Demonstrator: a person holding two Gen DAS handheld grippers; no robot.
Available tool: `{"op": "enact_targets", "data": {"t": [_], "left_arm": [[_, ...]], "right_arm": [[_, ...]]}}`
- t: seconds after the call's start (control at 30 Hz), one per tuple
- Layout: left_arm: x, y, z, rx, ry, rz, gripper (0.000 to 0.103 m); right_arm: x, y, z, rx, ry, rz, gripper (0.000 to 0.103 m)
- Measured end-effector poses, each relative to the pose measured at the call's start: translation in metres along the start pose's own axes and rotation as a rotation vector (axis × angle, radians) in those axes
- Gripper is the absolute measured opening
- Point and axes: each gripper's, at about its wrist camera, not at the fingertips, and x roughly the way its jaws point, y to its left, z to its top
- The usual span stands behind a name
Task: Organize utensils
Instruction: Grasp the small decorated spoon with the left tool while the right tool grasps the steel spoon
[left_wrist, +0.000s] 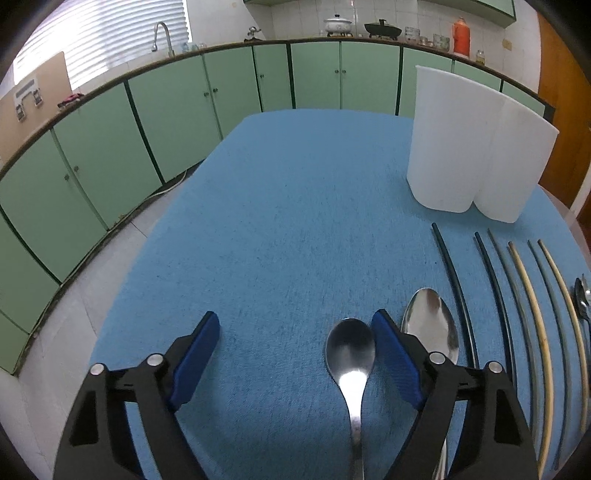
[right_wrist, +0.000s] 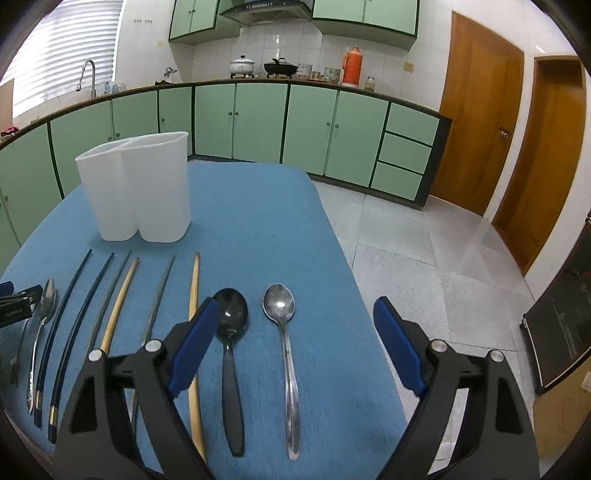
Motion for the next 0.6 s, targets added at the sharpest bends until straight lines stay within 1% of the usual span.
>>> {"op": "enact_targets", "data": {"t": [0.13,0.23,0.27,0.3,0.33,0.4,0.47,0.6], "left_arm": [[-0.001,0.006,-0.002,-0.012,0.009,-0.033,0.073],[-0.003,0.008,-0.004,-0.015,0.008,-0.056,0.065],[-0.004,0.009,-0.005,-0.017,0.006,-0.062,0.06],[-0.004,0.008,-0.004,-0.015,0.005,-0.067,0.052],[-0.005,0.007,-0.004,-0.011,0.004,-0.075,0.048],[-0.008,0.004,-0.007,-0.009,0.004,-0.092,0.034],[-0.011,0.001,-0.009,-0.013,0.004,-0.113,0.026],[-0.014,0.003,-0.014,-0.031,-0.005,-0.125,0.026]], "right_arm": [[0.003,0.0,0.0,-0.011,0.005,-0.005,0.083],[0.006,-0.003,0.001,-0.013,0.01,-0.014,0.082],[0.007,-0.004,0.001,-0.011,0.013,-0.016,0.081],[0.008,-0.006,0.002,-0.009,0.014,-0.015,0.08],[0.008,-0.008,0.002,-0.006,0.016,-0.016,0.08],[0.01,-0.011,0.002,-0.004,0.022,-0.021,0.077],[0.013,-0.013,0.001,-0.003,0.033,-0.019,0.075],[0.022,-0.014,0.0,-0.016,0.068,-0.007,0.069]]}}
